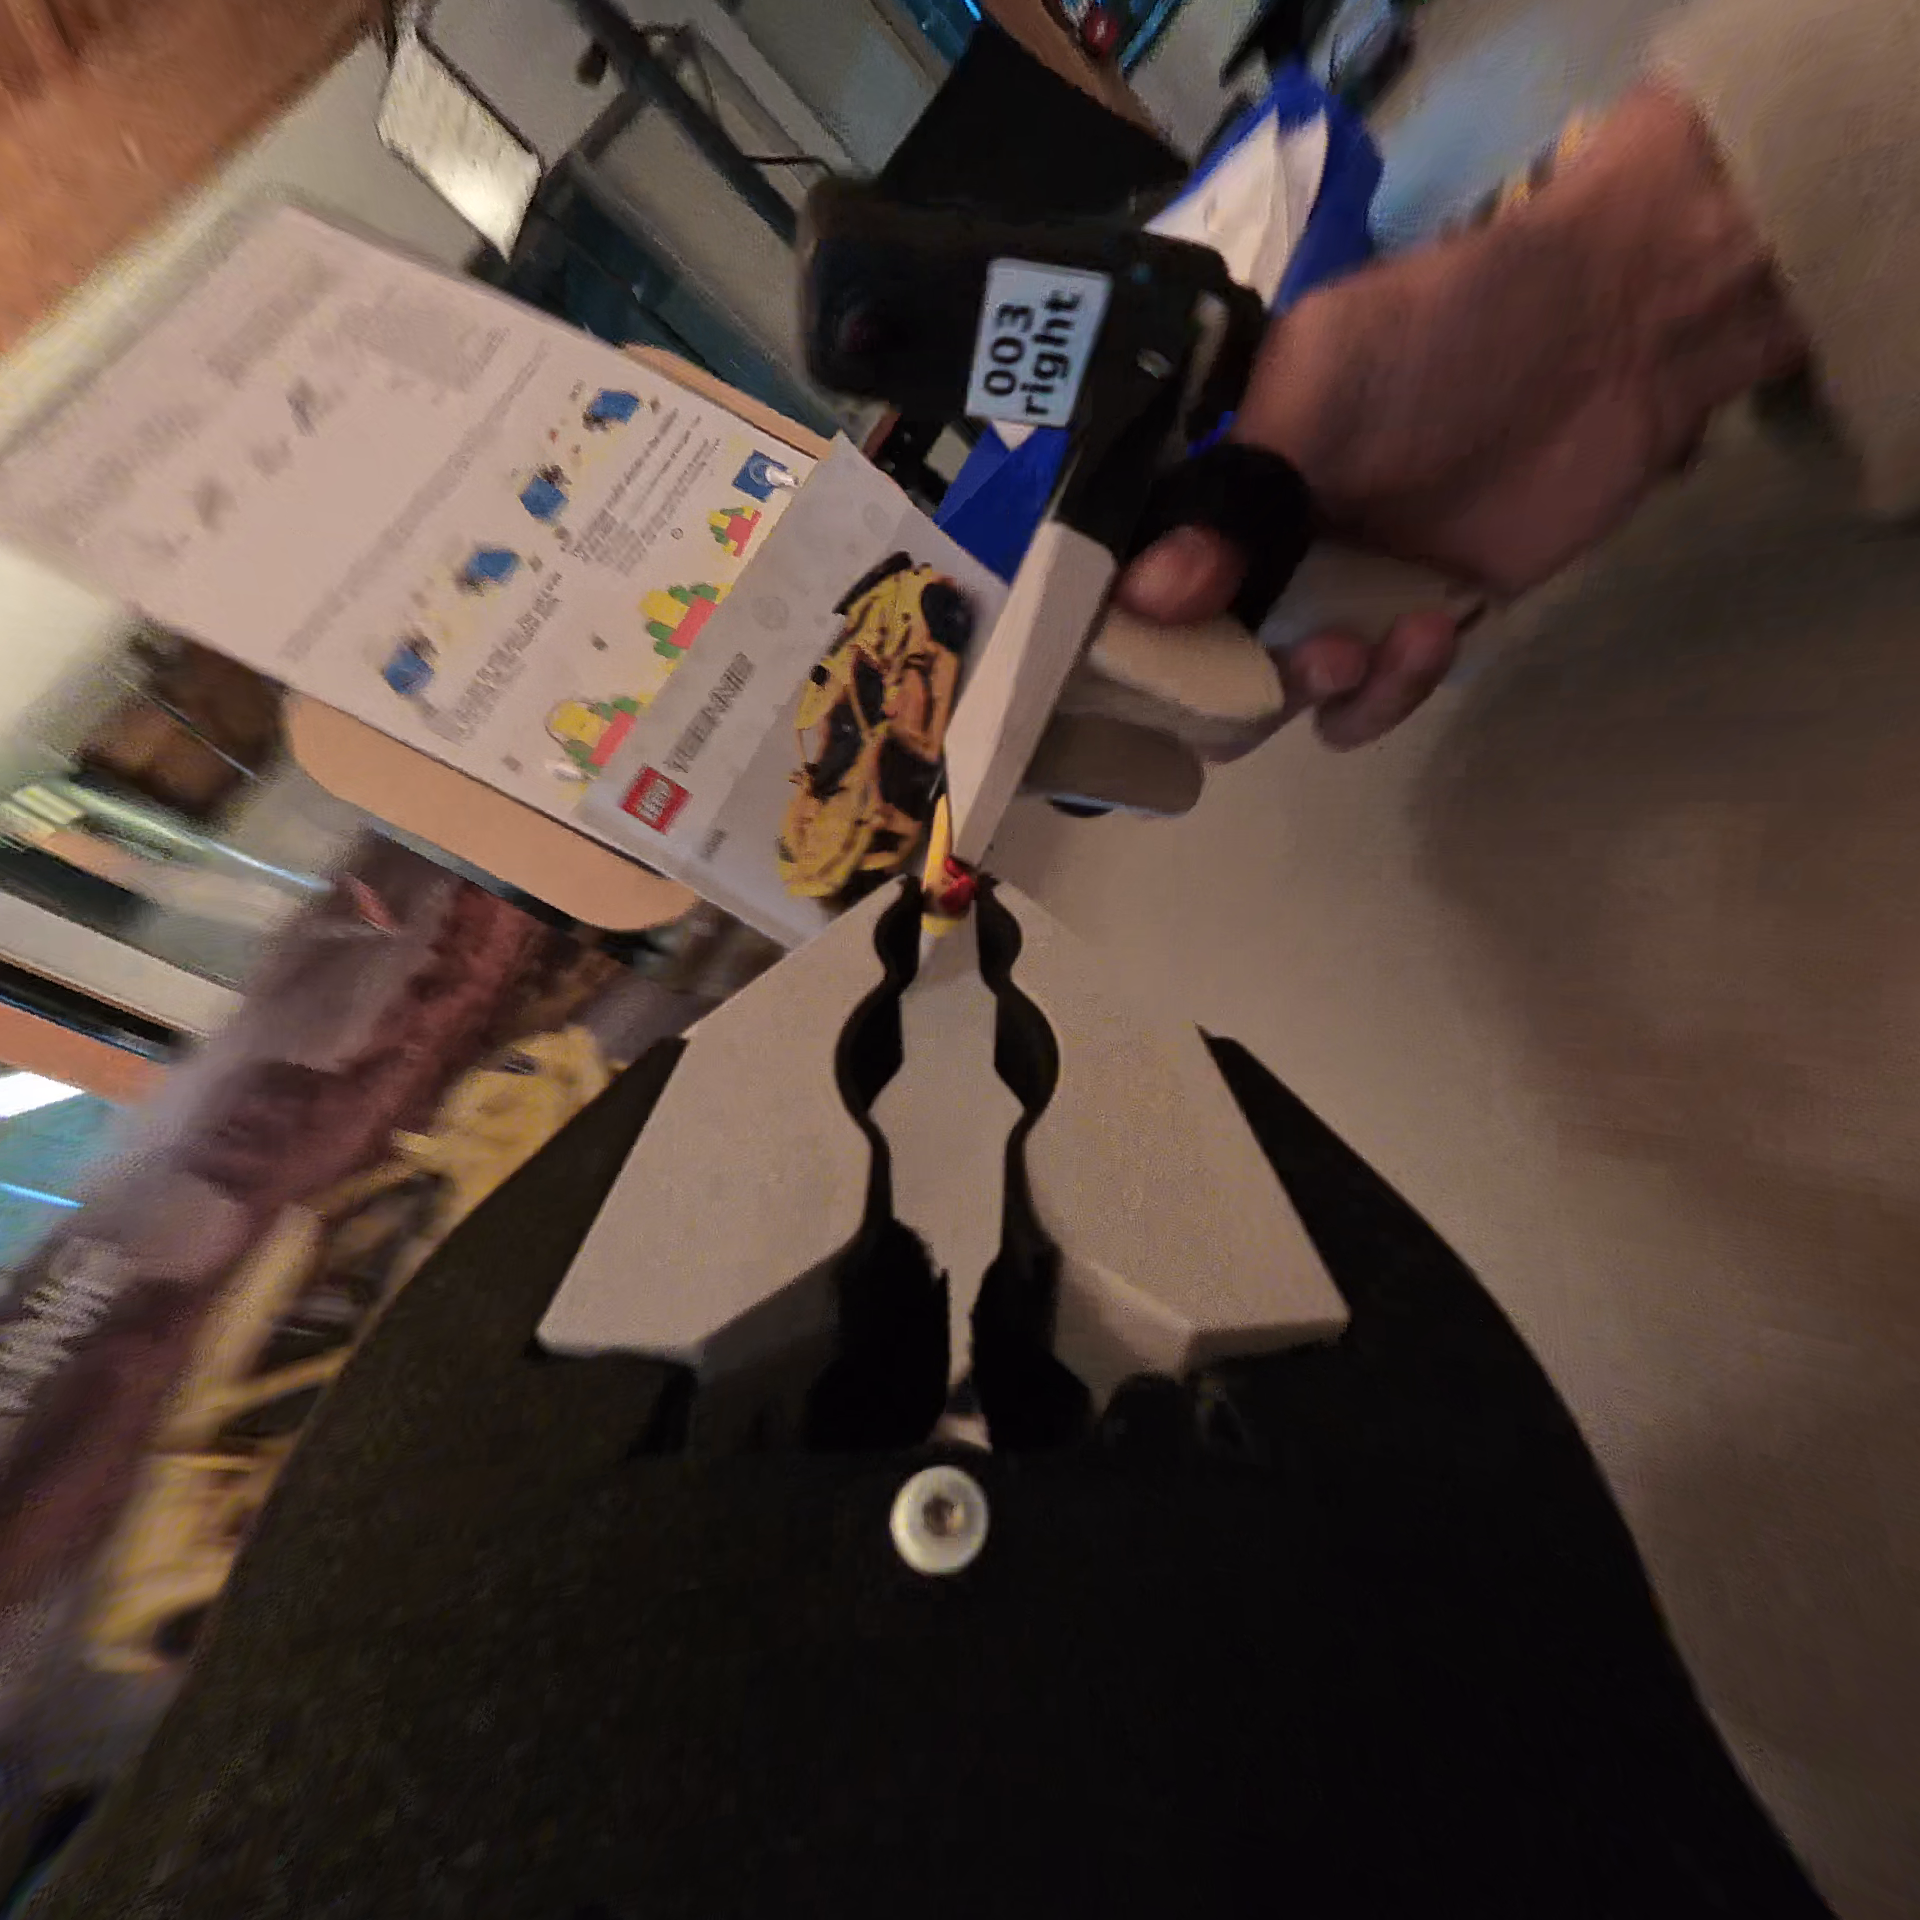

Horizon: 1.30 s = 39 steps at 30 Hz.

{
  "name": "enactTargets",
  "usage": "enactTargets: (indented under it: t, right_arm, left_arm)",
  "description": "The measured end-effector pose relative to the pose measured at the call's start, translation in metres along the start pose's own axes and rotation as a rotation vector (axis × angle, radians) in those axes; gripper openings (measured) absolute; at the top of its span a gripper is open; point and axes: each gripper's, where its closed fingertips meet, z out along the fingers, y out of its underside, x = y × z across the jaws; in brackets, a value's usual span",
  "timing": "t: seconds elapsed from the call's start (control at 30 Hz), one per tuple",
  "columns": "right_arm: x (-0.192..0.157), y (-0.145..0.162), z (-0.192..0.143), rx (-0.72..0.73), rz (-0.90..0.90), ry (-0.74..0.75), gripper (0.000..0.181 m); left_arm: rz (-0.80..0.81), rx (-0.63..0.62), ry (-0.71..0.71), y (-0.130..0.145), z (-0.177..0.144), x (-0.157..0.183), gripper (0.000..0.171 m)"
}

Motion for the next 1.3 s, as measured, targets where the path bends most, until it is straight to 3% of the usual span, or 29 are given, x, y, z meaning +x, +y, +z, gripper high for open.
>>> enactTargets:
  t: [0.1, 0.2, 0.3, 0.4, 0.5, 0.6, 0.9, 0.97, 1.1, 1.2, 1.3]
  right_arm:
    - [0.016, -0.004, -0.003, -0.029, -0.266, 0.178, 0.014]
    - [0.018, -0.012, -0.001, -0.007, -0.571, 0.328, 0.014]
    - [0.014, -0.013, 0.008, -0.004, -0.716, 0.378, 0.014]
    - [0.01, -0.027, 0.007, 0.085, -0.712, 0.386, 0.014]
    - [0.006, -0.027, 0.007, 0.088, -0.725, 0.373, 0.014]
    - [0.007, -0.025, 0.008, 0.066, -0.739, 0.382, 0.014]
    - [0.011, -0.018, 0.012, 0.013, -0.789, 0.41, 0.014]
    - [0.012, -0.016, 0.012, 0.029, -0.7, 0.388, 0.014]
    - [0.003, -0.035, -0.001, 0.254, -0.28, 0.214, 0.032]
    - [-0.002, -0.032, 0.001, 0.256, -0.039, 0.061, 0.028]
    - [-0.009, -0.026, 0.008, 0.244, 0.038, -0.023, 0.02]
  left_arm:
    - [-0.492, -0.022, 0.128, 0.014, 0.003, -0.012, 0.03]
    - [-1.117, 0.156, 0.33, 0.006, -0.001, -0.026, 0.029]
    - [-1.468, 0.293, 0.501, 0.002, -0.005, -0.032, 0.029]
    - [-1.503, 0.273, 0.53, 0.006, -0.001, -0.026, 0.029]
    - [-1.546, 0.305, 0.559, 0.003, -0.001, -0.025, 0.027]
    - [-1.576, 0.35, 0.611, -0.003, -0.004, -0.024, 0.009]
    - [-1.615, 0.365, 0.625, -0.001, -0.004, -0.025, 0.007]
    - [-1.552, 0.342, 0.597, 0.001, -0.004, -0.024, 0.007]
    - [-1.429, 0.317, 0.565, 0.002, -0.007, -0.025, 0.007]
    - [-1.401, 0.337, 0.584, -0.004, -0.009, -0.023, 0.007]
    - [-1.365, 0.319, 0.601, -0.007, -0.009, -0.017, 0.007]
